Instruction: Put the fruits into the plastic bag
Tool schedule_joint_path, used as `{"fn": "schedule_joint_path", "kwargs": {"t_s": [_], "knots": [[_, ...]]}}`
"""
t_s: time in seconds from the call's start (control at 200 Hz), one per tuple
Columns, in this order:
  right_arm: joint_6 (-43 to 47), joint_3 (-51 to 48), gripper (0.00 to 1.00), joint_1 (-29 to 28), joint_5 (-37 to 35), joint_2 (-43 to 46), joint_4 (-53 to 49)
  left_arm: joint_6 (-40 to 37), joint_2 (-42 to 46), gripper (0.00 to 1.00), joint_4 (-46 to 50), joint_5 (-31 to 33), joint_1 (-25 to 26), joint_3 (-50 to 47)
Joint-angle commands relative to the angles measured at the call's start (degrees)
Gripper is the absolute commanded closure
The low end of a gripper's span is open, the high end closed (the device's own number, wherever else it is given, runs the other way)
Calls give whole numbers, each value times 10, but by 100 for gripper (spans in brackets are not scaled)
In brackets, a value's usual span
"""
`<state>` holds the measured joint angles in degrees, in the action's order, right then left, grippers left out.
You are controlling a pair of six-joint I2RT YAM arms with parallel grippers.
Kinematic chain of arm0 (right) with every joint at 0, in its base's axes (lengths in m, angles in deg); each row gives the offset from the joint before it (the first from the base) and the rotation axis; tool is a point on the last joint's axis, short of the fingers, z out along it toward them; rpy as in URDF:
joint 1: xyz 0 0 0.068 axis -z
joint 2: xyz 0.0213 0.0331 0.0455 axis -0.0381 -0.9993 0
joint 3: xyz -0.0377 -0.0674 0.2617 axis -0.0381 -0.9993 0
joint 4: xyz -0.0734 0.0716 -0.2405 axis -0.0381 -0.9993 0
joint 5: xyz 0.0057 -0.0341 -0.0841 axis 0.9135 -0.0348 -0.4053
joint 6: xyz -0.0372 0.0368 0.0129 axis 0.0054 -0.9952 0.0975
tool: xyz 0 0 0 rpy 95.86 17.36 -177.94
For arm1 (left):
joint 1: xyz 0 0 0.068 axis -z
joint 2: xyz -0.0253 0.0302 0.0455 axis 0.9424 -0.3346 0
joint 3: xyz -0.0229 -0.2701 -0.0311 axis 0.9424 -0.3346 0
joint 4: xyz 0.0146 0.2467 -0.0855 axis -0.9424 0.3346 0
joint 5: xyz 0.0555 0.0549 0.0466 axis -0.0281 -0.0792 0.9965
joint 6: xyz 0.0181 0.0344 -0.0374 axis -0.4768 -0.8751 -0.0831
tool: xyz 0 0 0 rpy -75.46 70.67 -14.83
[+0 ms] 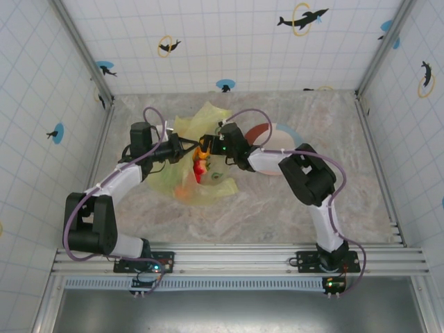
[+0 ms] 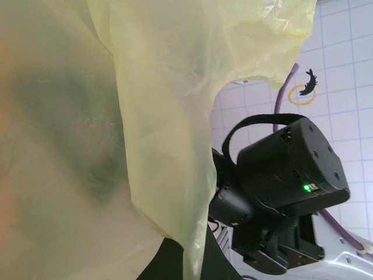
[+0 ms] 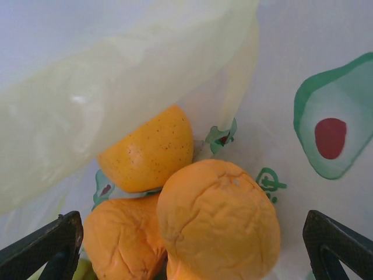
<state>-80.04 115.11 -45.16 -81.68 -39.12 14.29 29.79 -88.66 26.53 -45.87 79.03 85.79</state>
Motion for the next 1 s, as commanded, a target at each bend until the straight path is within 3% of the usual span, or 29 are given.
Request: {"fn": "schedule_joint_path", "kwargs": {"t_s": [0.0, 0.44, 0.59, 0.996], "knots": [[49, -23, 1, 3, 4, 55, -26, -20, -4, 100, 14, 0, 1, 3], [159, -147, 3, 9, -21, 192, -103, -22, 1, 100, 26, 25, -11, -2], [137, -199, 9, 27, -13, 220, -94, -21, 0, 100, 26, 26, -13, -2], [6, -165, 27, 26, 74, 103, -10, -20, -4, 100, 28, 27, -15, -2]]}}
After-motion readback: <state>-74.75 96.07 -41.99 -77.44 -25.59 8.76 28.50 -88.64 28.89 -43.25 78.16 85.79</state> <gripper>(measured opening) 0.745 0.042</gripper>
